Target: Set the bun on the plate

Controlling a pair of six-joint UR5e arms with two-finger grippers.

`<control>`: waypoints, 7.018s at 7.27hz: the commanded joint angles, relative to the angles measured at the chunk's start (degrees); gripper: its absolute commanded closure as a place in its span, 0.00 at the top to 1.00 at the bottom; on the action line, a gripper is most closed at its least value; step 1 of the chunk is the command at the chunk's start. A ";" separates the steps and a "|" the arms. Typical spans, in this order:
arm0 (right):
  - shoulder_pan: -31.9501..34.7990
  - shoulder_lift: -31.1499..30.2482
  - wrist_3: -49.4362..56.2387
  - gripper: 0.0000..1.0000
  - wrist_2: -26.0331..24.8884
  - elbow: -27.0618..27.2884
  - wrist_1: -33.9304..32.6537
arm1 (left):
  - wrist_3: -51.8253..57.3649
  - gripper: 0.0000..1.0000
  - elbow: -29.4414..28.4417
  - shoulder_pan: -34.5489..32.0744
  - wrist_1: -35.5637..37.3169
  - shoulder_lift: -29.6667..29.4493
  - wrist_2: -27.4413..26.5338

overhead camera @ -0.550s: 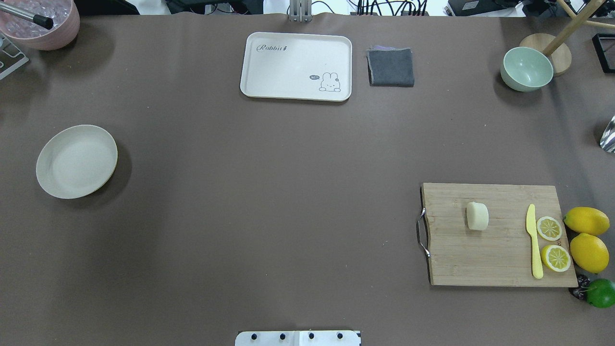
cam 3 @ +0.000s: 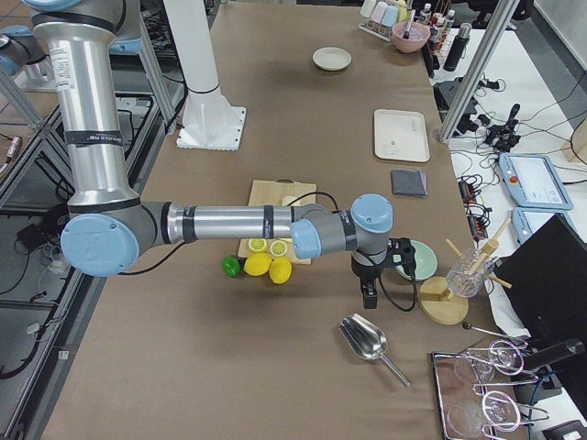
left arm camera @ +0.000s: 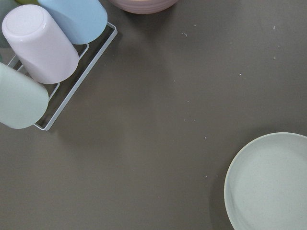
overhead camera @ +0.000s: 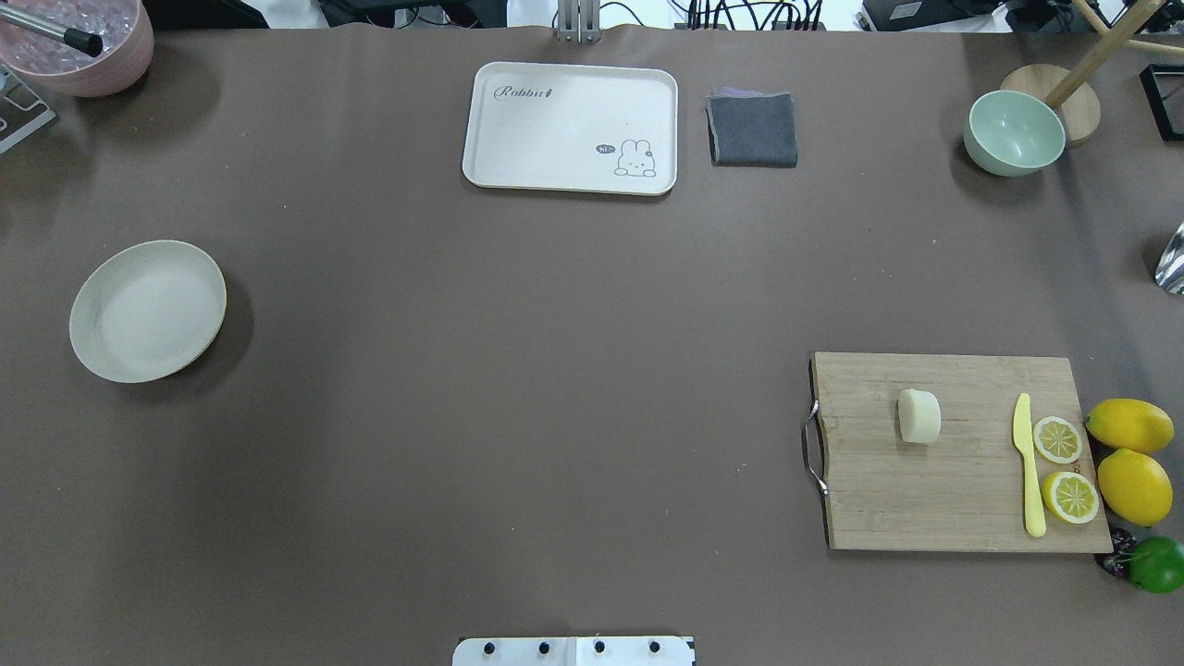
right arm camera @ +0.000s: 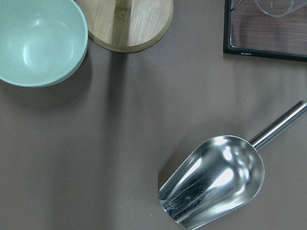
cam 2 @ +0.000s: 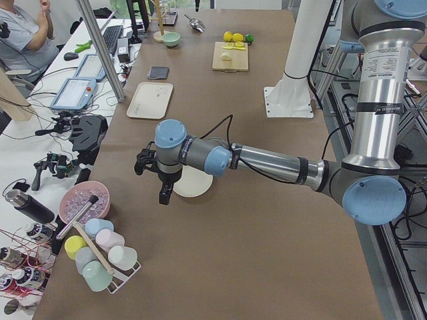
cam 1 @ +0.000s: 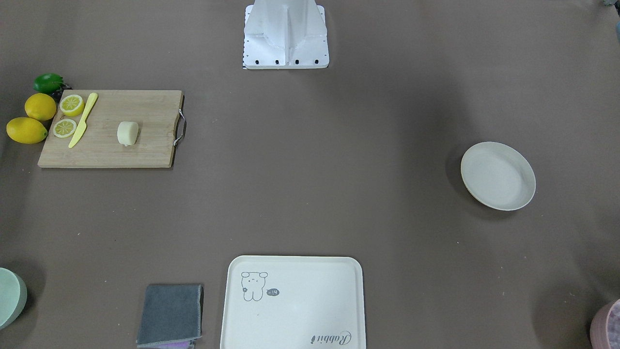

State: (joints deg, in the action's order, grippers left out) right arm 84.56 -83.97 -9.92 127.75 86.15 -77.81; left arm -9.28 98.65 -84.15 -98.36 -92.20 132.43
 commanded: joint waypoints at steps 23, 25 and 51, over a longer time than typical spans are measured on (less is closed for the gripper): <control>-1.50 -3.22 -1.15 1.00 6.89 0.77 6.18 | -25.88 0.97 -18.58 15.50 -24.95 -3.86 0.19; -1.50 -3.22 -1.15 1.00 6.81 0.95 6.26 | -26.05 0.97 -18.67 18.31 -25.21 -5.00 0.19; -17.83 6.63 -28.63 0.99 5.58 12.25 5.91 | -70.88 0.00 -3.29 47.02 -21.31 -24.13 -16.01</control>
State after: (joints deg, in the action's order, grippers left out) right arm 69.93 -77.94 -34.13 133.42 94.87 -71.75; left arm -78.72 94.97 -42.42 -125.28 -111.78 122.59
